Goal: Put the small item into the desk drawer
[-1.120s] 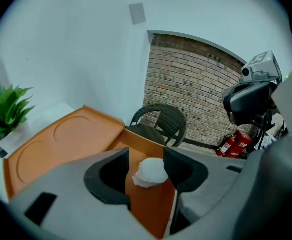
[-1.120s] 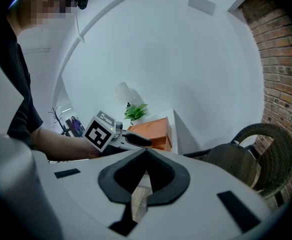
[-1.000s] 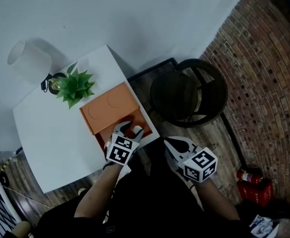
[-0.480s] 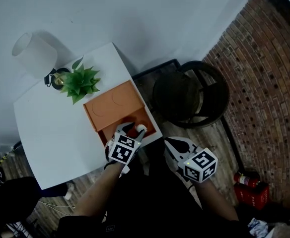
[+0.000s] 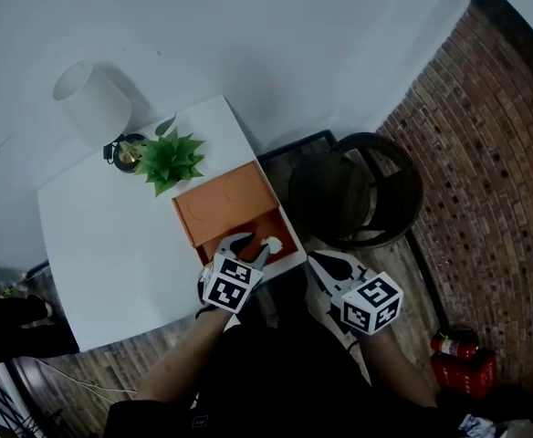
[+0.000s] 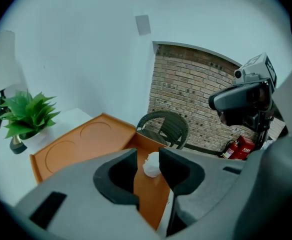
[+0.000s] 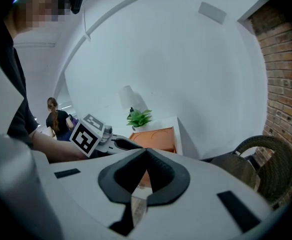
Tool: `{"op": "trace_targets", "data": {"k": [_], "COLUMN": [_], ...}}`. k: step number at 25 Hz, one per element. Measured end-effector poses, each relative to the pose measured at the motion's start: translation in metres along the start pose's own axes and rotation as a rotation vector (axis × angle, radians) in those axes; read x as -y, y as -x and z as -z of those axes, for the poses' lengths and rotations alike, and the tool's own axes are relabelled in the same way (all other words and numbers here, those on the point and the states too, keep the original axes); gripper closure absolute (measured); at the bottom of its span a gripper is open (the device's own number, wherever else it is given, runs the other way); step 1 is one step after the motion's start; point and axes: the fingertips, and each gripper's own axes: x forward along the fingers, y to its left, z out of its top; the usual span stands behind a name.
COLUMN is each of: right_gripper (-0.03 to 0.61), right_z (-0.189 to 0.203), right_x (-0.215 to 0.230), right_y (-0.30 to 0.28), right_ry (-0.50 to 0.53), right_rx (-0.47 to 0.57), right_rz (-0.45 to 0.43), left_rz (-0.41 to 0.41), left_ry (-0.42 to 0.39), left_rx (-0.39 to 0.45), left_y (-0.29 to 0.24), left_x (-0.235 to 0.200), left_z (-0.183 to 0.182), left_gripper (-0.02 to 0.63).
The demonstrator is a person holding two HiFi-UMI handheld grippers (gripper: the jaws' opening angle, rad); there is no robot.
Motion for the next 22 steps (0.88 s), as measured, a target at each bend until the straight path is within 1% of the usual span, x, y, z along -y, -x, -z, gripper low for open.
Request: {"op": "trace_targets", "data": {"k": [3,9,13,16,22], "right_gripper": [0.574,0.575,0.574,0.574,0.575], "right_z": [-0.008,-0.022,-0.032,-0.046,-0.073], "right_x": [-0.004,-0.011,-0.012,-0.01,0.004], "right_y": [0.0,0.001,0.001,0.003,0.005], "right_ry": [0.02,0.057,0.071,0.071,0.097], "right_rx": [0.018,0.046,0.066,0.095,0.132], "right_rz": [0.016,0.037,0.034,0.011,-0.082], "left_rz": [-0.022,-0.054,-0.094,-0.136,-0.25], "left_ry": [-0.016,-0.004,0.012,0.037,0.081], "left_rx": [0.025,0.093,0.142,0.183,0.234], "left_y": [0.018,0.053,0.072,0.085,0.104], "left_x": [-0.004,-0.015,-0.026,-0.032,-0.037], "left_z": [-0.005,-0.015,-0.026,-0.038,-0.063], "left_gripper": [0.526,0.563,0.58,0.58,0.588]}}
